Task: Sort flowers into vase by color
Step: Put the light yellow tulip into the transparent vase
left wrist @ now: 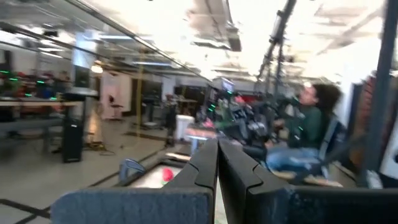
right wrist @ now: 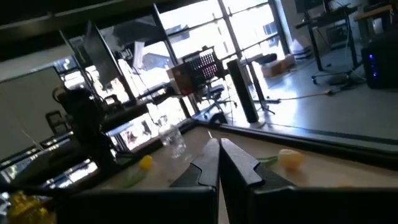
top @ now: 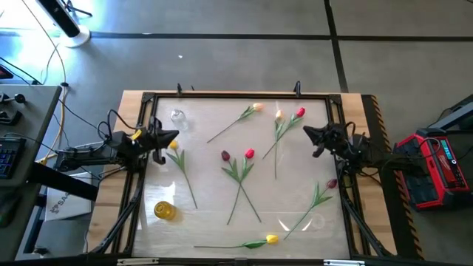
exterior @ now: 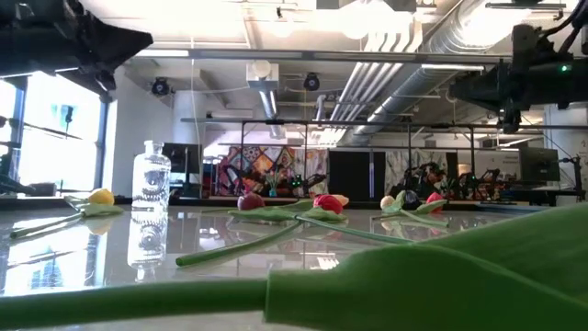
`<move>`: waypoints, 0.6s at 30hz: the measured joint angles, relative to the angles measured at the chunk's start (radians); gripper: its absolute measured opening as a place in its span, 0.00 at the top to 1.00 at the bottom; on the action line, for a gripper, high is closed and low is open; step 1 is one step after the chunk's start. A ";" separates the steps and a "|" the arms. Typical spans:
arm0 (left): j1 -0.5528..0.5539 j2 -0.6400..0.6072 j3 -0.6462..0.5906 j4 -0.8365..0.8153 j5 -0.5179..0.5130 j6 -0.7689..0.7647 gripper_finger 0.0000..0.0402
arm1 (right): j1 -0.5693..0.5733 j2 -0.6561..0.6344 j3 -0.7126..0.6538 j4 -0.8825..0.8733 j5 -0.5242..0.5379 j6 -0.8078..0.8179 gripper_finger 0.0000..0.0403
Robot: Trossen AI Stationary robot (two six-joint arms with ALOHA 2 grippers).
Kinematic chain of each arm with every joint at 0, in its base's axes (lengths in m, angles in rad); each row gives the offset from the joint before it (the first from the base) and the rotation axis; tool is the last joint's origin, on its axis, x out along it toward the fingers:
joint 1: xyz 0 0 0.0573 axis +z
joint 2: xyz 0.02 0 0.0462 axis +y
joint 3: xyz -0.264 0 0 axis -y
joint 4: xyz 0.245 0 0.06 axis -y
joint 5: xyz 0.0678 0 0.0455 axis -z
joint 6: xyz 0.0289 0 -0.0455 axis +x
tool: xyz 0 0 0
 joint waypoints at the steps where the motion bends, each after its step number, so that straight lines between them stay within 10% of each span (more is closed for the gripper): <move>1: 0.000 0.006 0.000 -0.001 -0.026 -0.007 1.00 | 0.000 0.001 0.000 -0.018 0.000 0.015 1.00; 18: 0.090 0.280 0.000 0.056 -0.208 -0.016 0.90 | -0.037 0.273 0.000 -0.031 -0.017 0.389 0.96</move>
